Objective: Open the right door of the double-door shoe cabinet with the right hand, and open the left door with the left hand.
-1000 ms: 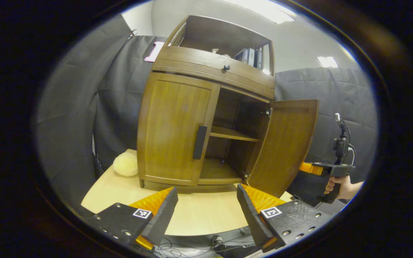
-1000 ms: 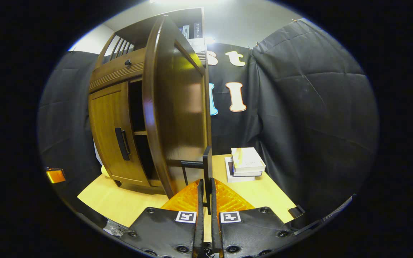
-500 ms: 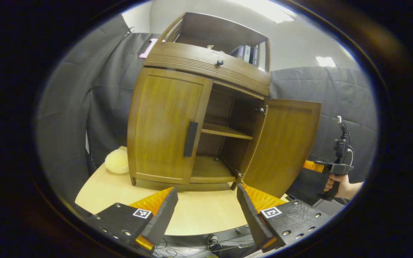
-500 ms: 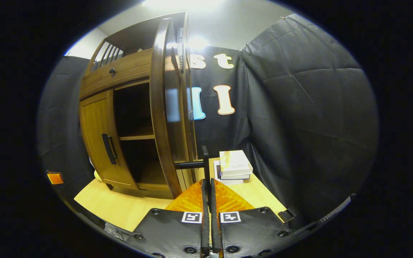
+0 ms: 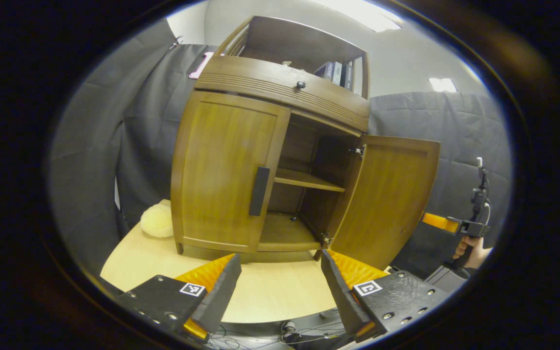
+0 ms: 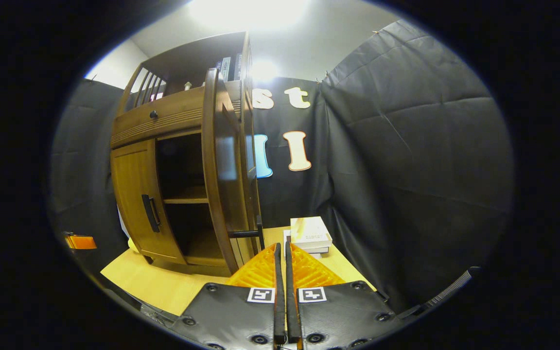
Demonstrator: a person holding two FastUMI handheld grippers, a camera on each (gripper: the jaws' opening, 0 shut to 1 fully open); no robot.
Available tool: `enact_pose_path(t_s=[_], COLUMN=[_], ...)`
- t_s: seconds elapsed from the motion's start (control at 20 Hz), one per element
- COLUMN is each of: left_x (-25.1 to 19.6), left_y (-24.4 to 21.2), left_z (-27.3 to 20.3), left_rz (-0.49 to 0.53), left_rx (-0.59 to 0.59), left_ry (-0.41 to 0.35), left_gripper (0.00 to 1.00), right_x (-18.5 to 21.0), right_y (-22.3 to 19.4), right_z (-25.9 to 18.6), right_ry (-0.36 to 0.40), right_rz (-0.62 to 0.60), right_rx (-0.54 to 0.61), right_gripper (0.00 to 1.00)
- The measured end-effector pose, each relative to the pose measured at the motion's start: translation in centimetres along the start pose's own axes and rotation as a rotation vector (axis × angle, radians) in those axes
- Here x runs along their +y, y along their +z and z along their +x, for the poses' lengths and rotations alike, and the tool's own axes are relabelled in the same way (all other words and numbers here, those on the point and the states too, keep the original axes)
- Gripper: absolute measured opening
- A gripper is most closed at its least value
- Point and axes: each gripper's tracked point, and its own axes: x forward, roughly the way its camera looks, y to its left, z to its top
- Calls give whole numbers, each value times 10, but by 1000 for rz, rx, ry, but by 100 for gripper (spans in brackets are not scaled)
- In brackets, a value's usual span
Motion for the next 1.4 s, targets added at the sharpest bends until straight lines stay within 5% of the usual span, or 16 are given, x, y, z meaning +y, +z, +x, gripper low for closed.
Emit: enact_pose_path(t_s=[0.15,0.45,0.85,0.9,0.95,1.25,1.4], left_x=[25,58,60,59,59,61,64], left_y=[13,42,54,55,59,84,93], left_z=[4,30,80,88,95,138,164], left_rz=[22,101,121,117,119,146,164], left_rx=[-27,-85,-108,-109,-110,-114,-115], left_ry=[67,174,170,163,159,151,172], left_gripper=[94,94,94,94,94,94,94], right_x=[-3,22,72,73,71,73,72], right_y=[7,8,10,8,8,-5,-7], right_z=[3,-8,-1,2,5,12,24], right_ry=[-34,22,174,186,190,179,138], right_rz=[-21,-12,19,8,-1,-7,8], right_rx=[-37,-35,4,-1,-4,45,65], right_gripper=[0,0,0,11,5,95,93])
